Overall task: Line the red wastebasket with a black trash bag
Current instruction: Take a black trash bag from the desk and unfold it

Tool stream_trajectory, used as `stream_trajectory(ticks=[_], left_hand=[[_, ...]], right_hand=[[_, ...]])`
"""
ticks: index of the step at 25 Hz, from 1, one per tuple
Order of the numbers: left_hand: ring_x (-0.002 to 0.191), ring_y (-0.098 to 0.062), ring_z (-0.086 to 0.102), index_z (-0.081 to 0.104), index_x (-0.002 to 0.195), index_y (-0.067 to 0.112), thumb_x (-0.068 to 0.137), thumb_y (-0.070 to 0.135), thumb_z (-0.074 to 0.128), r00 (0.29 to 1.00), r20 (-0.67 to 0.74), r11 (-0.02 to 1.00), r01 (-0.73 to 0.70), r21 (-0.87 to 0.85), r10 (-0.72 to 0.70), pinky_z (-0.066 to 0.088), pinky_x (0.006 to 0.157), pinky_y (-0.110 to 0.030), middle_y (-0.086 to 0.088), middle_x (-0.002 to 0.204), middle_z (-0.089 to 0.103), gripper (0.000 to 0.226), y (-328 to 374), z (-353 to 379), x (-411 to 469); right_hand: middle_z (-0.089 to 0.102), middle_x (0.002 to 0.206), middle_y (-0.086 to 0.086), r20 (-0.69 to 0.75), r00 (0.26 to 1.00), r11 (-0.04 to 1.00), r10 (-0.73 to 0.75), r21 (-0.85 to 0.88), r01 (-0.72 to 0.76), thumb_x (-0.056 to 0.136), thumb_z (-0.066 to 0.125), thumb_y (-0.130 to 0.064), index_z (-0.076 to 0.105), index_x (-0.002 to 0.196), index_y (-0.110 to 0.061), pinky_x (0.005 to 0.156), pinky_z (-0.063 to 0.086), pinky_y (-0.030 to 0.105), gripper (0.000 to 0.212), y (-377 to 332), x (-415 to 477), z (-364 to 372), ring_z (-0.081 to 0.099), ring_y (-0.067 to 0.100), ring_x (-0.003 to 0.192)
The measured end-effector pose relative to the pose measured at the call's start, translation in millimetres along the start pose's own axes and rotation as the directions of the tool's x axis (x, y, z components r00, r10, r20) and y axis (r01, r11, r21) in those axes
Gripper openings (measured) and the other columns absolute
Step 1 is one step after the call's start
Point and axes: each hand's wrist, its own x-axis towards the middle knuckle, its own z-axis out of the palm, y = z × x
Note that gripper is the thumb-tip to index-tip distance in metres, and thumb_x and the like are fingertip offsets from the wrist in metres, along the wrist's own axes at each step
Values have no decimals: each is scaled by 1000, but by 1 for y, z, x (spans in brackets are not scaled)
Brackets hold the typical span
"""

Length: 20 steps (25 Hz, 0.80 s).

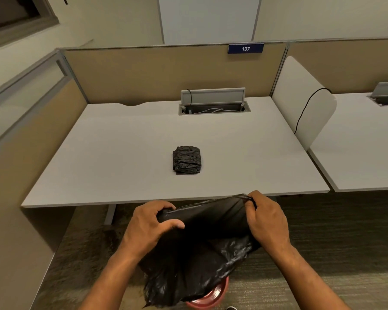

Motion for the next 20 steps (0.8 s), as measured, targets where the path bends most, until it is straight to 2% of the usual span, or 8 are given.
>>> stream_trajectory(ticks=[3, 5, 7, 9, 11, 13, 14, 20], left_hand=[[98, -18, 70, 80, 106, 16, 90, -1, 78, 960, -256, 989, 134, 62, -114, 61, 92, -39, 4, 101, 71, 23, -6, 2, 2], [107, -24, 70, 77, 113, 22, 95, -6, 65, 845, -439, 952, 269, -148, -307, 59, 93, -39, 3, 109, 68, 35, -3, 4, -3], [106, -16, 71, 73, 116, 24, 96, -4, 54, 695, -636, 931, 146, -334, -337, 59, 93, -27, 1, 109, 69, 40, -2, 6, -10], [99, 2, 69, 72, 116, 12, 95, -2, 55, 625, -777, 982, -88, -168, -77, 53, 89, -9, 1, 104, 70, 31, -5, 14, -19], [97, -4, 71, 75, 115, 4, 97, 1, 63, 768, -631, 990, -139, -2, 107, 50, 89, -6, 1, 105, 73, 22, -16, 30, -25], [94, -27, 77, 80, 113, 5, 96, -6, 61, 909, -393, 990, 138, -26, -137, 57, 83, -22, -5, 100, 78, 27, -32, 46, -31], [90, -34, 77, 81, 110, 7, 94, -10, 58, 892, -329, 949, 311, -57, -311, 58, 77, -31, -8, 94, 78, 32, -42, 52, -34], [83, -26, 74, 80, 113, 11, 90, -12, 55, 849, -321, 907, 400, -129, -420, 52, 71, -28, -5, 93, 79, 41, -59, 49, -32]], right_hand=[[59, 70, -9, -120, 993, 995, -18, 91, 29, 102, 53, -19, 67, 98, -14, 53, 39, 30, 16, -1, -5, -7, 56, 11, 60], [65, 77, -8, -282, 956, 977, -78, 167, 130, 100, 51, -14, 70, 103, -11, 54, 44, 24, 20, 0, -11, -14, 58, 11, 62], [64, 85, -10, -428, 882, 934, -195, 195, 301, 99, 51, -13, 70, 107, -12, 64, 46, 14, 20, 1, -22, -16, 58, 6, 70], [61, 83, -10, -421, 824, 868, -379, 148, 475, 104, 51, -20, 66, 102, -18, 68, 41, 11, 15, 2, -38, -9, 54, 2, 72], [62, 78, -7, -81, 863, 862, -499, 51, 503, 108, 45, -36, 57, 94, -26, 64, 42, 18, 21, 13, -52, 12, 58, 7, 69], [71, 90, -2, 454, 863, 937, -220, -148, 316, 106, 39, -48, 55, 95, -25, 69, 51, 36, 29, 30, -60, 36, 71, 21, 84], [73, 95, 0, 578, 815, 949, -49, -227, 218, 105, 39, -50, 56, 96, -23, 73, 54, 40, 32, 42, -63, 46, 72, 26, 92], [63, 72, -8, 356, 929, 994, 99, 8, -109, 105, 50, -34, 51, 72, -32, 61, 46, 36, 33, 62, -50, 54, 64, 15, 71]])
